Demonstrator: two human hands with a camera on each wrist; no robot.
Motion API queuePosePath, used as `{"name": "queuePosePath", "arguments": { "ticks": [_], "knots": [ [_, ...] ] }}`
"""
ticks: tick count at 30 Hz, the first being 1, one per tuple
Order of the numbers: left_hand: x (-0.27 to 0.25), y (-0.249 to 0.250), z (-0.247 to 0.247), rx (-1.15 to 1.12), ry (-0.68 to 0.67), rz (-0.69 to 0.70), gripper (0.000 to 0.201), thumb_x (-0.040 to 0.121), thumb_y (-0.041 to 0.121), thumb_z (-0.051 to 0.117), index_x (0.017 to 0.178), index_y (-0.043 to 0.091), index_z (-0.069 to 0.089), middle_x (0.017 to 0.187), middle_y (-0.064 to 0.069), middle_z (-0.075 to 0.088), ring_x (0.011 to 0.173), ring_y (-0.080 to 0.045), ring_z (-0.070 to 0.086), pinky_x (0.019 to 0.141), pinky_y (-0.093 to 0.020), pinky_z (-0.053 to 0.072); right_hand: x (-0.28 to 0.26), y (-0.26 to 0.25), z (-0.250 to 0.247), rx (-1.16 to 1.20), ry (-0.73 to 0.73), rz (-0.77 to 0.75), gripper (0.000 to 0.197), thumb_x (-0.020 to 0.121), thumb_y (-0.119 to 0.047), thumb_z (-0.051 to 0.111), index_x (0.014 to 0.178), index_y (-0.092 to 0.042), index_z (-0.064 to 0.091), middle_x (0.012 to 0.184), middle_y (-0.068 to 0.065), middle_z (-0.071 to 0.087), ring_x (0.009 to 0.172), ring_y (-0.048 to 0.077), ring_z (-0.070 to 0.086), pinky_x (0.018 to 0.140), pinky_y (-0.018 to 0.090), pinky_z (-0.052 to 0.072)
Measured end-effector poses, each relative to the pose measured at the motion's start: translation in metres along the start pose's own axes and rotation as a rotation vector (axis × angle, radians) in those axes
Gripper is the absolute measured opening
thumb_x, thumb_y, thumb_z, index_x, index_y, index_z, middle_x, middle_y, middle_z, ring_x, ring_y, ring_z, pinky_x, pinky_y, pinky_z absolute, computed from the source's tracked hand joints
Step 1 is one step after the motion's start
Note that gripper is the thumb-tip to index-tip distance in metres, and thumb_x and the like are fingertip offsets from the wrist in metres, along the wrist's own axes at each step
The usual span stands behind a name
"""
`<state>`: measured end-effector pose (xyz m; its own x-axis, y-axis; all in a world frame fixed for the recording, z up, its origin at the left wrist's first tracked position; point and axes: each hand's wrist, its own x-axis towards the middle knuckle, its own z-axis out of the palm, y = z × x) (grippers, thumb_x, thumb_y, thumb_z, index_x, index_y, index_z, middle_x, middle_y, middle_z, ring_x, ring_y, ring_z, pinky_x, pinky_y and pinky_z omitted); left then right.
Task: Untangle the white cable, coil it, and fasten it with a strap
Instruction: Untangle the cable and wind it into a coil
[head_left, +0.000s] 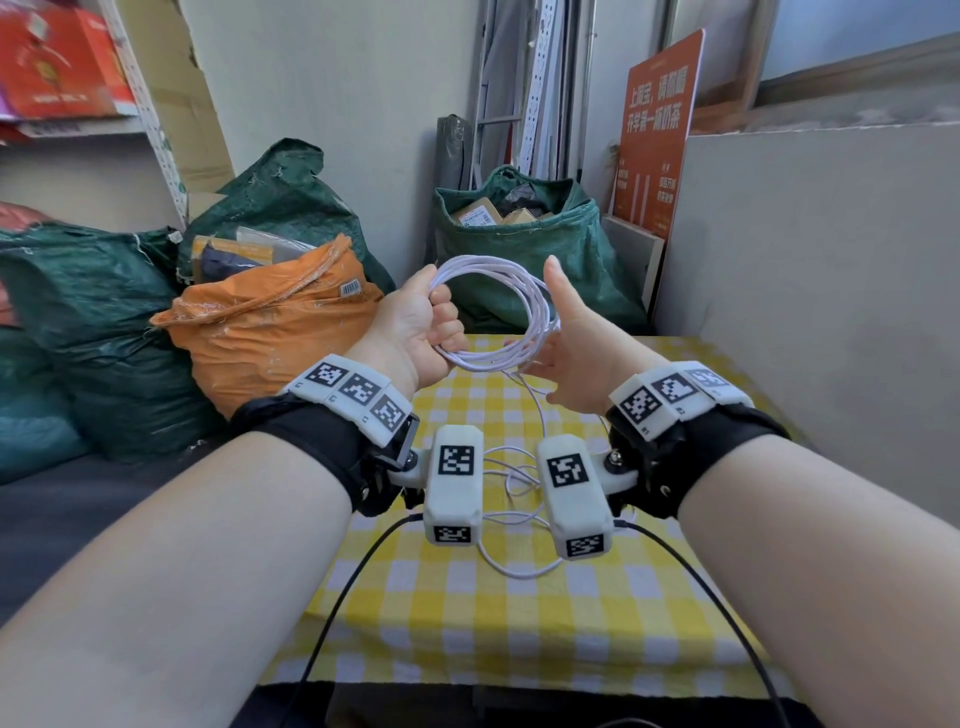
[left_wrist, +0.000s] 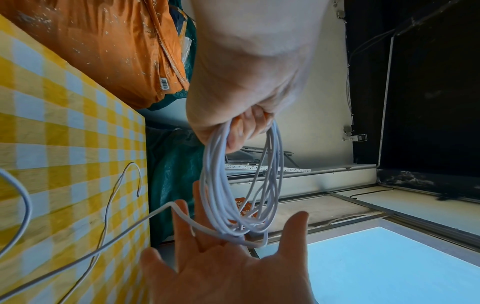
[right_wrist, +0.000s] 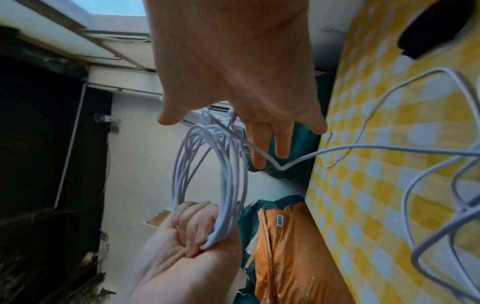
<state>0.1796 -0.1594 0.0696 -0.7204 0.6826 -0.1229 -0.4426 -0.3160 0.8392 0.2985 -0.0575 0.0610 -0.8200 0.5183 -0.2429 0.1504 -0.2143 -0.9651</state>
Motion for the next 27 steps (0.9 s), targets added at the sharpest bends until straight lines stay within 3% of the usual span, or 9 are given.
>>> {"name": "queuePosePath", "arguments": {
  "ticks": [2, 5, 7, 9, 13, 16, 18, 24, 27],
  "knots": [
    [-0.001, -0.001, 0.0, 0.008, -0.005, -0.016, 0.049, 0.1, 0.04, 0.037, 0.056, 0.02, 0.03, 0.037, 0.007, 0.018, 0.028, -0.01, 0.014, 0.033, -0.019, 0.014, -0.002, -0.002, 0.004, -0.026, 0.026, -0.048, 0.078, 0.077, -0.075, 0.046, 0.118, -0.011, 0.058, 0.12, 0.004, 0.066, 0.104, 0.015, 0.061, 0.085, 0.029, 0.033],
    [0.0, -0.002, 0.0, 0.025, -0.023, -0.061, 0.051, 0.101, 0.04, 0.036, 0.054, 0.019, 0.031, 0.037, 0.006, 0.018, 0.027, -0.01, 0.015, 0.032, -0.018, 0.017, -0.001, -0.004, 0.006, 0.051, 0.012, -0.13, 0.042, 0.09, -0.052, 0.053, 0.096, -0.011, 0.061, 0.087, 0.001, 0.071, 0.088, 0.017, 0.065, 0.085, 0.029, 0.043],
    [0.002, -0.002, -0.001, 0.053, -0.046, -0.108, 0.056, 0.101, 0.037, 0.036, 0.048, 0.018, 0.032, 0.036, 0.005, 0.02, 0.027, -0.011, 0.018, 0.032, -0.015, 0.021, -0.002, -0.005, 0.008, 0.185, 0.0, -0.167, 0.028, 0.096, -0.034, 0.052, 0.081, -0.011, 0.055, 0.057, 0.0, 0.061, 0.062, 0.016, 0.065, 0.073, 0.03, 0.051],
    [0.003, -0.003, -0.003, 0.08, -0.084, -0.172, 0.062, 0.1, 0.032, 0.035, 0.04, 0.017, 0.035, 0.036, 0.004, 0.024, 0.027, -0.011, 0.024, 0.034, -0.013, 0.027, -0.002, -0.006, 0.008, 0.257, -0.001, -0.18, 0.028, 0.097, -0.027, 0.051, 0.074, -0.012, 0.048, 0.04, -0.005, 0.04, 0.038, 0.011, 0.047, 0.064, 0.03, 0.049],
    [-0.003, -0.003, -0.009, 0.297, -0.188, -0.202, 0.045, 0.099, 0.028, 0.033, 0.06, 0.011, 0.047, 0.048, -0.002, 0.043, 0.038, -0.015, 0.042, 0.049, -0.021, 0.046, -0.004, -0.007, 0.002, 0.127, 0.026, -0.189, 0.023, 0.095, -0.023, 0.056, 0.077, -0.012, 0.047, 0.039, -0.008, 0.025, 0.031, 0.009, 0.022, 0.046, 0.025, 0.033],
    [-0.006, 0.003, -0.008, 0.519, -0.296, -0.161, 0.047, 0.099, 0.046, 0.032, 0.088, 0.008, 0.058, 0.061, -0.005, 0.053, 0.048, -0.017, 0.051, 0.064, -0.033, 0.047, -0.004, -0.007, 0.0, -0.089, 0.021, -0.202, 0.013, 0.092, -0.013, 0.058, 0.08, -0.01, 0.053, 0.045, -0.005, 0.025, 0.034, 0.01, 0.02, 0.042, 0.023, 0.027],
    [-0.007, 0.008, -0.003, 0.677, -0.363, -0.14, 0.056, 0.095, 0.057, 0.034, 0.101, 0.008, 0.06, 0.065, -0.005, 0.054, 0.052, -0.017, 0.05, 0.065, -0.033, 0.047, -0.004, -0.006, 0.002, -0.238, 0.005, -0.212, 0.013, 0.09, -0.003, 0.056, 0.079, -0.009, 0.052, 0.049, -0.003, 0.026, 0.037, 0.011, 0.023, 0.04, 0.023, 0.027],
    [-0.011, 0.011, 0.01, 1.01, -0.437, -0.234, 0.061, 0.074, 0.065, 0.055, 0.088, 0.007, 0.063, 0.067, -0.008, 0.052, 0.049, -0.017, 0.048, 0.06, -0.031, 0.05, -0.009, -0.016, 0.015, -0.807, -0.067, -0.243, 0.007, 0.084, 0.002, 0.05, 0.087, -0.003, 0.054, 0.069, 0.013, 0.043, 0.049, 0.018, 0.036, 0.049, 0.03, 0.039],
    [-0.009, 0.018, 0.009, 1.007, -0.492, -0.327, 0.061, 0.07, 0.065, 0.058, 0.076, 0.004, 0.063, 0.069, -0.012, 0.052, 0.046, -0.016, 0.051, 0.059, -0.03, 0.052, -0.013, -0.022, 0.024, -1.068, -0.081, -0.251, 0.009, 0.084, -0.001, 0.053, 0.082, -0.01, 0.055, 0.067, 0.007, 0.046, 0.053, 0.021, 0.043, 0.054, 0.032, 0.041]
  ]
}}
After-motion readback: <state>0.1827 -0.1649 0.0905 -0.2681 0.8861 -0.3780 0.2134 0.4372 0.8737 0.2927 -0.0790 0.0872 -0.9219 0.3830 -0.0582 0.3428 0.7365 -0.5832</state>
